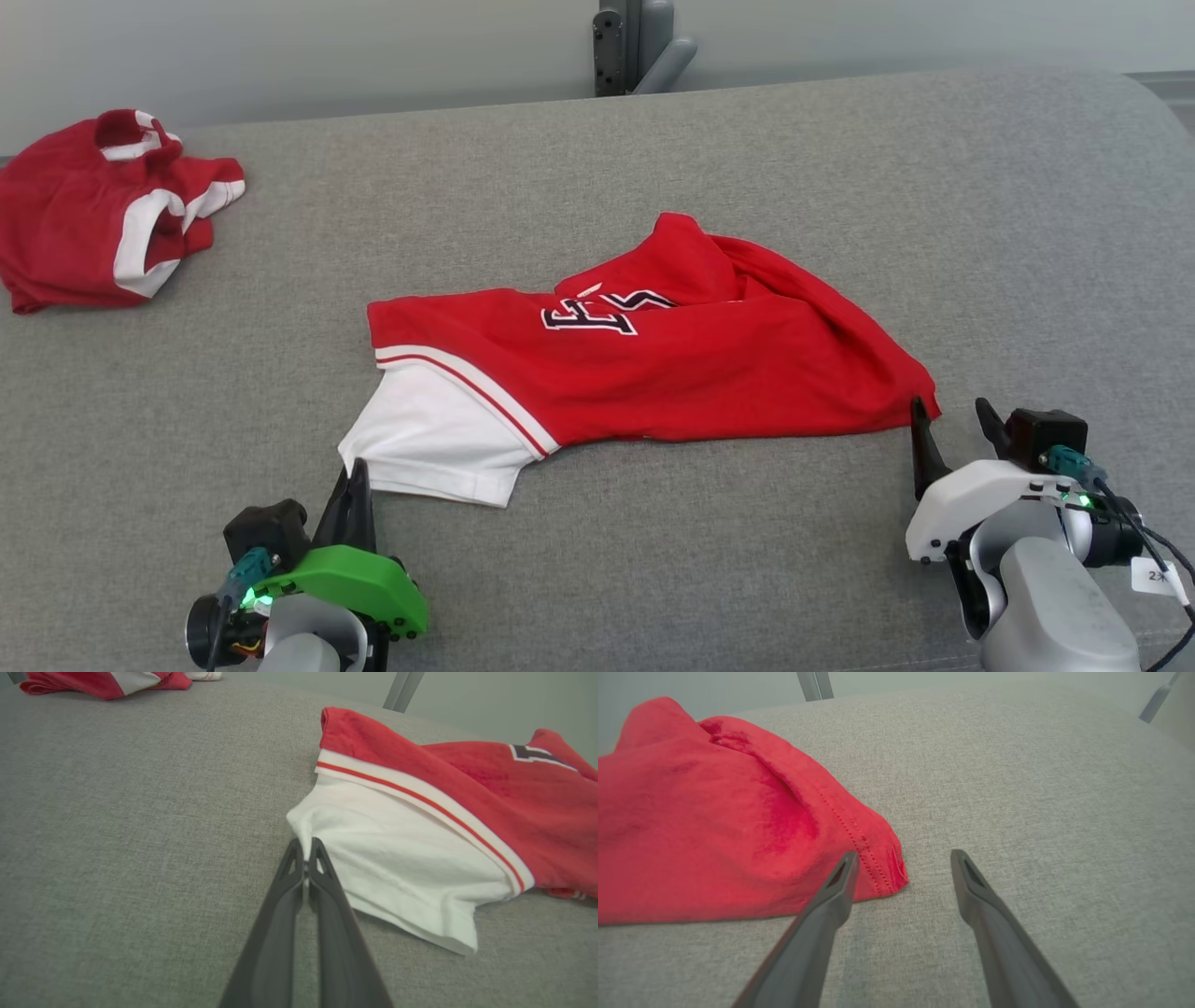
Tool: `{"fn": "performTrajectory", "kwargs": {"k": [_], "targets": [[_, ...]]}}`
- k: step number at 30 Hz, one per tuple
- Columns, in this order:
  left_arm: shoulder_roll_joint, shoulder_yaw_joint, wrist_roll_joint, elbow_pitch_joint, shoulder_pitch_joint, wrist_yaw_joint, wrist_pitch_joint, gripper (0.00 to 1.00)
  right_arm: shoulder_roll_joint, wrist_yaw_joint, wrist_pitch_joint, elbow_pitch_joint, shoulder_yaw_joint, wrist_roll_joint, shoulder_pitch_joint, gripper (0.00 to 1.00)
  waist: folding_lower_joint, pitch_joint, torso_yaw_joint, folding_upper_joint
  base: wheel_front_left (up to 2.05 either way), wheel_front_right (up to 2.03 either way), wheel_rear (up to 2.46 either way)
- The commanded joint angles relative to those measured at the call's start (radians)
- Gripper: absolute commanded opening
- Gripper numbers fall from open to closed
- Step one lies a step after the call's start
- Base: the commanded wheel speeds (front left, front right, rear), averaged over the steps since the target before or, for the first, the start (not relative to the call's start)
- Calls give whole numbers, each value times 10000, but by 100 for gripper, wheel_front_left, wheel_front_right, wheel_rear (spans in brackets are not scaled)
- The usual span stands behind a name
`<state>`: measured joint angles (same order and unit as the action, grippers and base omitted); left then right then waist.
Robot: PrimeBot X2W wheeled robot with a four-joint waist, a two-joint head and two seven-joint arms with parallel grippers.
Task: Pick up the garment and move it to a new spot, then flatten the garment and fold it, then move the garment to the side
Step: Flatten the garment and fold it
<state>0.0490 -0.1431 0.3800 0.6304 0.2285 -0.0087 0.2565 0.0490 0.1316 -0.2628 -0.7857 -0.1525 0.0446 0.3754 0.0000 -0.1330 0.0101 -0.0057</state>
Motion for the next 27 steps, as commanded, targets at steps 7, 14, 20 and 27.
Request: {"fn": "performTrajectory", "kwargs": {"k": [7,14,20,27], "targets": [[30,-219,7,-548,-148,165,-111,0,30,-17,-35,-1781,49,-112,1014,100,0,-381,-320,57,0,0,0],[91,-271,53,-807,-198,257,-141,0,8,-16,-5,-2553,348,268,1448,38,0,-497,-357,57,0,0,0],[92,-213,219,-998,-198,183,-101,0,20,-17,-10,-2339,594,864,1572,0,0,-489,-300,57,0,0,0],[52,32,1070,-1610,-256,-196,-8,0,27,-17,-18,-468,1171,2592,1202,0,0,-357,-132,57,0,0,0]]}}
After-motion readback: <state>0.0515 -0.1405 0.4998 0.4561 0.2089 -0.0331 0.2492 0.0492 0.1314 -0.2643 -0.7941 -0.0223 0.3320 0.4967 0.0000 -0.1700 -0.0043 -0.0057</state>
